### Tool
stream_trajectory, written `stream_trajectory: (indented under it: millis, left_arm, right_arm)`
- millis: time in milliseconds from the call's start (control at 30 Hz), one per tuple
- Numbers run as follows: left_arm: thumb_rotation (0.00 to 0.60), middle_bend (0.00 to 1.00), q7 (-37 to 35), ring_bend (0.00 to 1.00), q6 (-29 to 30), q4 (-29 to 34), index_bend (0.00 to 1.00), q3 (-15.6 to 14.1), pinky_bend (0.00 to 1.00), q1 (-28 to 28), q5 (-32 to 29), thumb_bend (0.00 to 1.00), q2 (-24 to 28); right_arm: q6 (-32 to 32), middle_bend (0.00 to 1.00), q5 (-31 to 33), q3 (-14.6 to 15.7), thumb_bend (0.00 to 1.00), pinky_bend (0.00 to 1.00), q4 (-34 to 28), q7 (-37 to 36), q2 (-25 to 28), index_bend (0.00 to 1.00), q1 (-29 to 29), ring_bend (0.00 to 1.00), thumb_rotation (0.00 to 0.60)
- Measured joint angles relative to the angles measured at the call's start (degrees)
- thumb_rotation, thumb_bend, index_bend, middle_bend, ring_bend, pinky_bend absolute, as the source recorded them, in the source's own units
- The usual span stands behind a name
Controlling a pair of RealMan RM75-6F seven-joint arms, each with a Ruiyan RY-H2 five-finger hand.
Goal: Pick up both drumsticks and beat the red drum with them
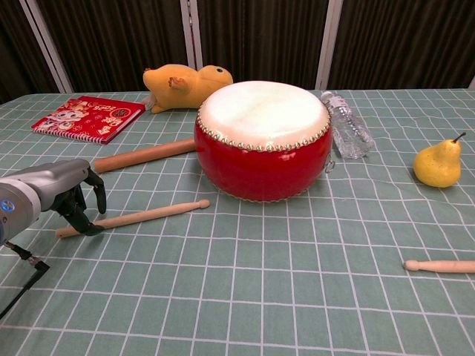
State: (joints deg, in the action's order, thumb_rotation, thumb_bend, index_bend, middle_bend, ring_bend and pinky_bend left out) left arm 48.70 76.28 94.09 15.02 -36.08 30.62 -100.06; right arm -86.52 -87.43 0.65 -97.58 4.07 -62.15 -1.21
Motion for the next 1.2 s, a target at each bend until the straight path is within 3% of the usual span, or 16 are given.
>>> stream_trajectory:
  millis: [233,433,700,733,800,933,1000,1100,1200]
  left_arm:
    - [0.6,1.0,-0.1,1.0,-0.3,-2.3,0.52,-0.2,1.0,-0.6,-1.0,0.34,-1.8]
    - [0.6,1.0,-0.4,1.0,-0.5,-2.6,0.73,-0.7,1.0,-0.6,-1.1,0.51,-1.7]
    - [0.6,1.0,-2.0,1.0,-0.7,2.0,0.76,-1.7,1.0,0.6,1.2,0.52,2.3]
    - [0.6,1.0,-2.4,1.0,-0.6,2.9,0.76,-2.0,1.0,0.9,2.2,0.52,3.2]
    - [0.6,1.0,-3.4,1.0,-0.4,5.2,0.77,-2.8,1.0,1.5,5.5,0.52,5.6]
    - [0.6,1.0,-6.4,1.0,0.2,11.1,0.77,-4.4,1.0,3.2,13.0,0.52,12.3]
    - [0.6,1.0,-8.1,1.0,0.6,14.2,0.77,-5.0,1.0,4.2,16.6,0.52,16.5]
    - [0.6,1.0,-10.8,1.0,1.0,18.2,0.77,-5.7,1.0,5.6,21.0,0.52,22.5]
    - [0.6,1.0,-13.9,1.0,1.2,21.6,0.77,-5.9,1.0,6.8,24.1,0.52,27.6]
  right_arm:
    - [-0.2,0.0,-0.6,0.0,0.27,0.01,0.0,0.1,0.0,0.0,0.2,0.0,0.6]
    - [0.0,0.0,-0.3,-0.2,0.27,0.01,-0.1,-0.1,0.0,0.0,0.3,0.0,0.6]
    - [0.5,0.0,0.5,-0.4,0.27,0.03,-0.2,0.1,0.1,0.0,0.5,0.02,0.6]
    - [0.5,0.04,0.6,-0.5,0.27,0.07,-0.2,0.1,0.1,0.0,0.5,0.06,0.6]
    - [0.7,0.22,0.9,-0.7,0.27,0.24,-0.5,0.3,0.1,0.0,0.4,0.26,0.6]
    - [1.4,0.65,1.9,-1.3,0.27,0.74,-1.8,0.8,-0.1,0.11,0.1,0.76,0.6]
    - [2.4,0.81,2.6,-1.5,0.27,0.89,-2.6,1.1,-0.1,0.19,-0.3,0.92,0.6]
    - [4.7,0.98,4.7,-1.9,0.27,1.0,-4.5,2.5,-0.2,0.32,-1.3,1.0,0.6]
    - [6.7,1.0,7.0,-2.6,0.27,1.0,-6.0,5.9,-0.7,0.41,-2.5,1.0,0.6]
